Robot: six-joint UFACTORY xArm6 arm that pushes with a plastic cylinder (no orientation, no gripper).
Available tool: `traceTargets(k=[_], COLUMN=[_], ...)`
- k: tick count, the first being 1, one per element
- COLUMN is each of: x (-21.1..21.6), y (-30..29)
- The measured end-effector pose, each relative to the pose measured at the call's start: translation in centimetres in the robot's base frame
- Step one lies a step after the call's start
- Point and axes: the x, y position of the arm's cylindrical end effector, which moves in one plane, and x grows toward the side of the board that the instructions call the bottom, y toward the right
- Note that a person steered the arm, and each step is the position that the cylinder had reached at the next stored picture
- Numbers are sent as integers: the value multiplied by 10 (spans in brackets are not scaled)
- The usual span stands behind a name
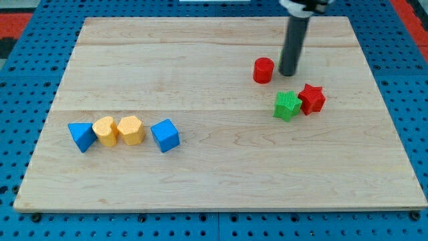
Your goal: Push the green circle towards the center
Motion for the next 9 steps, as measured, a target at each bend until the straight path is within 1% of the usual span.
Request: traceTargets(k=[1, 2, 3, 4, 5, 6, 7, 8, 9], x=[7, -47, -78, -121, -68, -30, -30, -33, -56], y=[44, 42, 9, 7, 50, 112, 44, -5, -48])
